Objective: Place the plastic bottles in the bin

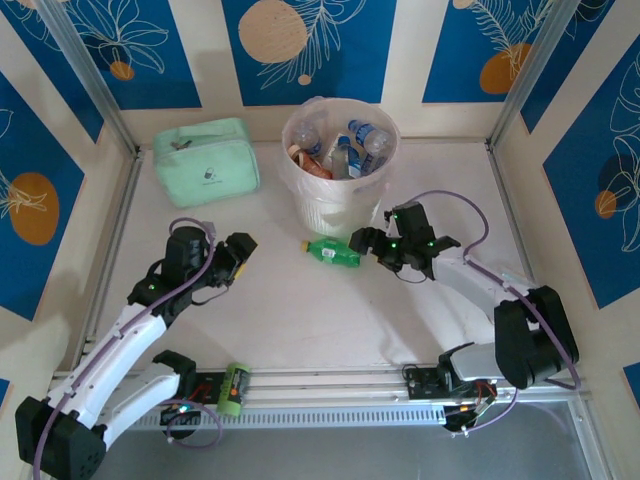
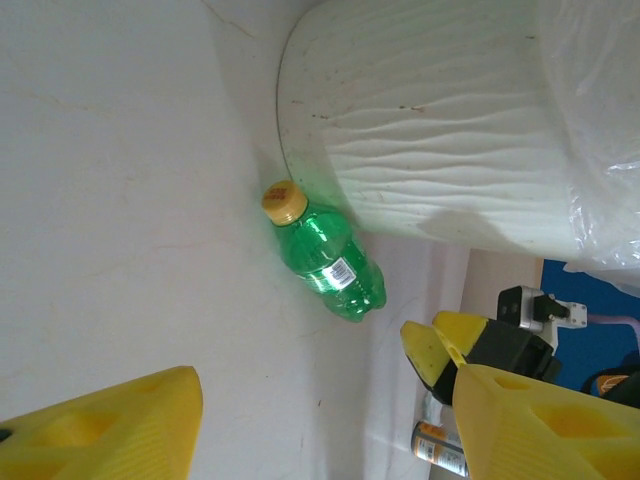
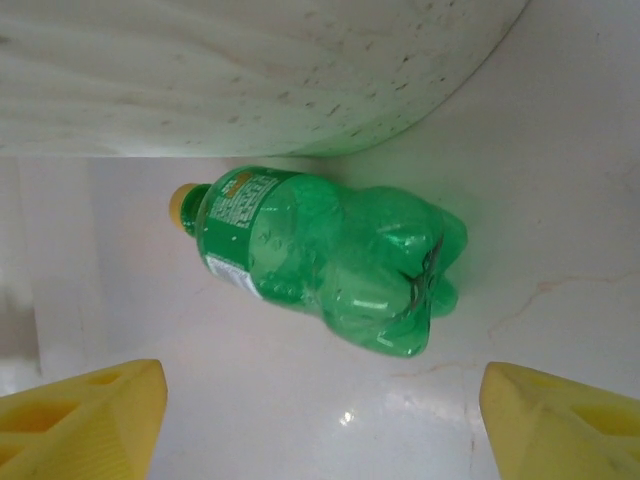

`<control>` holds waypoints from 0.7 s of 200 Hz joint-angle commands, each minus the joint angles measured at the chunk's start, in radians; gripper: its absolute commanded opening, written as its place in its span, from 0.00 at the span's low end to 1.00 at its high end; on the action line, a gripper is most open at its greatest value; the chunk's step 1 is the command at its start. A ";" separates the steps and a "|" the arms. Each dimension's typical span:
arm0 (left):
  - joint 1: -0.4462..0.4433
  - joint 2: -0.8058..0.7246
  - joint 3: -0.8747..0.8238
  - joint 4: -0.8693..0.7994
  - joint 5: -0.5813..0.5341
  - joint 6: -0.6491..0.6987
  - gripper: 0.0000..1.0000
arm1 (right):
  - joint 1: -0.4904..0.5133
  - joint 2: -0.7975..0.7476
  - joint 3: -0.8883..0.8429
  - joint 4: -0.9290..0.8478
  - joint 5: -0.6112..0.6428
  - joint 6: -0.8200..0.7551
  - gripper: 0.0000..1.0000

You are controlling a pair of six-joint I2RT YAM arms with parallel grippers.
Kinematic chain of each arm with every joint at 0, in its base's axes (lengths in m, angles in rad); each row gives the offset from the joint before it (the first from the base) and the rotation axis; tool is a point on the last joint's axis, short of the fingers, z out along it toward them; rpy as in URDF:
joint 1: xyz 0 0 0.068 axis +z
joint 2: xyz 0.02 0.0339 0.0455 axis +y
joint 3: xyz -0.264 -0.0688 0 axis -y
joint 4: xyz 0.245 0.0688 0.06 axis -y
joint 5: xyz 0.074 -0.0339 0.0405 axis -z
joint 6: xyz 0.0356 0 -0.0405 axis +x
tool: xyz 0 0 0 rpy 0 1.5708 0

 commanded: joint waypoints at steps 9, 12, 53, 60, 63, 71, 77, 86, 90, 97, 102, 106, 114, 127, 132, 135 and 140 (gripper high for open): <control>0.008 -0.007 -0.012 0.010 0.011 -0.001 0.66 | -0.002 0.042 -0.043 0.182 -0.007 0.078 0.85; 0.009 -0.008 -0.011 0.008 0.011 0.001 0.66 | 0.000 0.045 -0.043 0.191 -0.006 0.080 0.85; 0.010 -0.007 -0.022 0.016 0.008 0.002 0.66 | 0.043 0.119 -0.010 0.210 0.024 0.081 0.84; 0.010 -0.005 -0.021 0.018 0.008 0.002 0.66 | 0.045 0.131 -0.001 0.204 0.021 0.082 0.84; 0.011 -0.004 -0.021 0.019 0.009 0.002 0.66 | 0.045 0.138 0.002 0.201 0.016 0.083 0.84; 0.011 -0.002 -0.021 0.020 0.010 0.002 0.66 | 0.046 0.149 0.010 0.196 0.002 0.088 0.84; 0.011 -0.002 -0.023 0.019 0.009 0.003 0.66 | 0.051 0.154 0.015 0.190 -0.008 0.093 0.84; 0.011 -0.002 -0.024 0.020 0.008 0.005 0.66 | 0.067 0.157 0.017 0.189 -0.017 0.102 0.84; 0.011 -0.002 -0.024 0.021 0.008 0.005 0.66 | 0.077 0.156 0.018 0.186 -0.019 0.104 0.84; 0.013 -0.002 -0.025 0.022 0.006 0.005 0.66 | 0.098 0.156 0.024 0.173 -0.014 0.104 0.83; 0.013 0.000 -0.027 0.023 0.006 0.004 0.66 | 0.114 0.154 0.030 0.161 -0.011 0.105 0.83; 0.013 0.000 -0.029 0.025 0.006 0.004 0.66 | 0.126 0.153 0.034 0.154 -0.009 0.104 0.83; 0.014 0.003 -0.029 0.029 0.008 0.003 0.66 | 0.148 0.148 0.038 0.144 -0.009 0.105 0.82; 0.014 0.006 -0.029 0.032 0.009 0.001 0.66 | 0.179 0.138 0.044 0.126 -0.006 0.114 0.82; 0.016 0.006 -0.029 0.034 0.009 0.002 0.66 | 0.190 0.135 0.046 0.116 -0.006 0.117 0.82; 0.016 0.006 -0.028 0.036 0.009 0.001 0.66 | 0.196 0.133 0.048 0.113 -0.009 0.118 0.82; 0.017 0.004 -0.027 0.036 0.009 0.002 0.66 | 0.205 0.131 0.048 0.105 -0.011 0.122 0.82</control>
